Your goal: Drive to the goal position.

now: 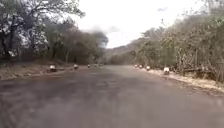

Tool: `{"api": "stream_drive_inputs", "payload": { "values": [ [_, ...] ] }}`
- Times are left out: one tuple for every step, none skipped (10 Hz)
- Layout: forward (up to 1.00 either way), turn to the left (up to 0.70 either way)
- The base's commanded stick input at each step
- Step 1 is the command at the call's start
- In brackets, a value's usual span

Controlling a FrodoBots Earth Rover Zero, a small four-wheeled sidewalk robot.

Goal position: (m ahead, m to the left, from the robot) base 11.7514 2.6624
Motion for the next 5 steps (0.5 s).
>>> {"api": "stream_drive_inputs", "payload": {
  "values": [
    [1.0,0.0],
    [1.0,0.0],
    [1.0,0.0],
    [1.0,0.0],
    [1.0,0.0]
  ]
}}
